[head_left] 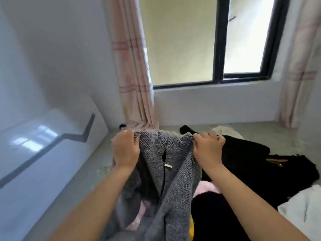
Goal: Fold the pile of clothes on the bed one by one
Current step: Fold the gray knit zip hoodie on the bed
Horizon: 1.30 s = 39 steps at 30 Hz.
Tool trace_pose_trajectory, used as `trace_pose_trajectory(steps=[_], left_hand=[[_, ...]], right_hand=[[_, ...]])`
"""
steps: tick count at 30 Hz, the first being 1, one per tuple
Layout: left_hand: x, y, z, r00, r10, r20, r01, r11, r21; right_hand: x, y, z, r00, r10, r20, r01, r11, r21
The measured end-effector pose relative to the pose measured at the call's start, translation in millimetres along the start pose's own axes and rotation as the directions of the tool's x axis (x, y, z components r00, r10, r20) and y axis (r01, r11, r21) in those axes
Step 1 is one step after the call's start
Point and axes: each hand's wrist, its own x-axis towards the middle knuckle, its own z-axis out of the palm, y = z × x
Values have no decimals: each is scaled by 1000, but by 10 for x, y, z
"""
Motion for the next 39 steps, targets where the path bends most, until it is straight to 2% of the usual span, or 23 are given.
trace_pose_trajectory(steps=[2, 4, 7, 11, 13, 17, 19, 21, 24, 26, 28, 29, 30, 31, 32, 33, 34, 36, 37, 39], left_hand=[[172, -109, -502, 997, -26, -75, 30, 998, 48], [254, -246, -1015, 985, -8, -172, 18, 998, 58], [301, -392, -1790, 969, 45, -241, -20, 994, 104], [196, -510, -2653, 908, 289, -303, -208, 940, 271], [134, -538, -2959, 875, 375, -307, -265, 901, 344], [-2, -658, -3357, 804, 456, -383, -296, 864, 406], [-71, -748, -3457, 761, 487, -428, -307, 852, 423], [-163, -834, -3521, 721, 503, -477, -301, 847, 439], [-347, -973, -3577, 696, 524, -492, -303, 835, 460], [-450, -1093, -3542, 701, 536, -471, -303, 821, 484], [-515, -1247, -3438, 731, 541, -417, -310, 807, 503], [-533, -1328, -3364, 749, 537, -388, -315, 804, 504], [-539, -1413, -3277, 767, 529, -364, -318, 805, 500], [-534, -1506, -3174, 787, 514, -340, -315, 810, 495], [-515, -1601, -3053, 808, 494, -319, -302, 814, 496], [-490, -1702, -2923, 835, 466, -293, -280, 818, 503], [-451, -1815, -2778, 857, 441, -267, -262, 818, 512], [-328, -2056, -2454, 888, 410, -209, -259, 820, 511], [-234, -2182, -2267, 899, 402, -175, -270, 821, 503], [8, -2441, -1815, 932, 354, -84, -274, 834, 479]], right_hand=[[212, -284, -372, 990, -98, -97, 97, 995, -7], [312, -531, -731, 973, -125, -194, 126, 992, -8], [322, -858, -1251, 937, -173, -303, 160, 985, -69], [202, -1214, -1845, 865, -244, -438, 189, 968, -165], [79, -1463, -2074, 850, -213, -482, 157, 975, -155], [-109, -1873, -2414, 809, -96, -579, 77, 995, -57], [-169, -1938, -2538, 798, -109, -593, 94, 994, -56], [-242, -1966, -2623, 808, -141, -573, 147, 989, -36], [-375, -2000, -2662, 823, -214, -526, 249, 968, -3], [-427, -2002, -2605, 836, -264, -481, 291, 957, -19], [-422, -1985, -2449, 895, -257, -363, 298, 953, 61], [-405, -1970, -2338, 948, -174, -266, 223, 960, 170], [-375, -1975, -2204, 990, -30, -138, 69, 956, 287], [-345, -1956, -2025, 996, 80, -25, -67, 938, 341], [-315, -1932, -1838, 995, 94, 22, -96, 932, 348], [-274, -1915, -1643, 1000, 9, -2, -7, 946, 325], [-215, -1896, -1435, 985, -155, -72, 168, 955, 246], [-97, -1856, -902, 884, -455, -104, 461, 887, 32], [-10, -1828, -598, 841, -534, -92, 533, 845, -31], [227, -1787, 97, 823, -567, 0, 566, 821, -71]])
